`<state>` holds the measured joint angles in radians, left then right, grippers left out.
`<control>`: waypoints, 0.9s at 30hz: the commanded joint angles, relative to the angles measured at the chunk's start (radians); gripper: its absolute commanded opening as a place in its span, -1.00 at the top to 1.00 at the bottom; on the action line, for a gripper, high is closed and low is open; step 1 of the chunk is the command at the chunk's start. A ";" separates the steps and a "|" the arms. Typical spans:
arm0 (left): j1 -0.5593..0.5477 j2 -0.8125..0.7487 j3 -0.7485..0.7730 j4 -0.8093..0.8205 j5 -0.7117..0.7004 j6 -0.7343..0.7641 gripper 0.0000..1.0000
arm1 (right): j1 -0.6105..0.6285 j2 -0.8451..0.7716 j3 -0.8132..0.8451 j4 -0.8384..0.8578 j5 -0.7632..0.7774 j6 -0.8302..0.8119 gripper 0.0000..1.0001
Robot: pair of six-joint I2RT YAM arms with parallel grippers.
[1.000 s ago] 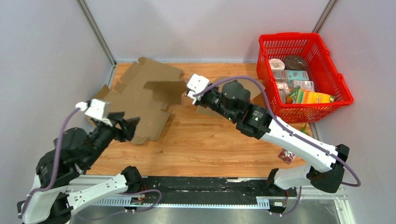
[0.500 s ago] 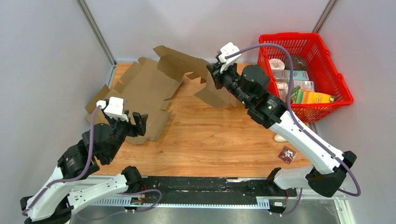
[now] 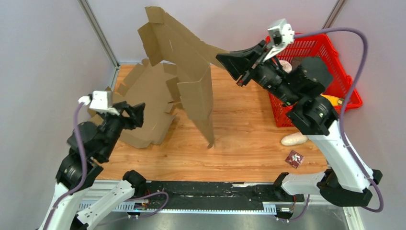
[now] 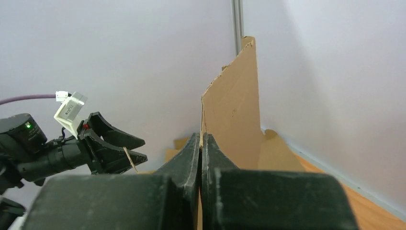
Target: Fold the paper box
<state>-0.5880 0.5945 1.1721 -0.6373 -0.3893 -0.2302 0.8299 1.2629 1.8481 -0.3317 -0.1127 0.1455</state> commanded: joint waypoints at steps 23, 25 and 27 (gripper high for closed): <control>0.302 0.416 0.074 0.189 0.530 -0.130 -0.61 | -0.538 -0.008 -0.447 0.052 -0.395 0.197 1.00; 0.326 0.455 0.028 0.291 0.587 -0.142 -0.61 | -0.542 -0.013 -0.469 0.077 -0.410 0.200 1.00; 0.338 0.527 -0.002 0.381 0.635 -0.127 -0.61 | -0.546 -0.014 -0.477 0.080 -0.420 0.209 1.00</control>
<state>-0.2817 1.0500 1.2156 -0.4786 0.0704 -0.3309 0.2867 1.2732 1.3865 -0.3370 -0.4442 0.3676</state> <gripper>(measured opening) 0.804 0.011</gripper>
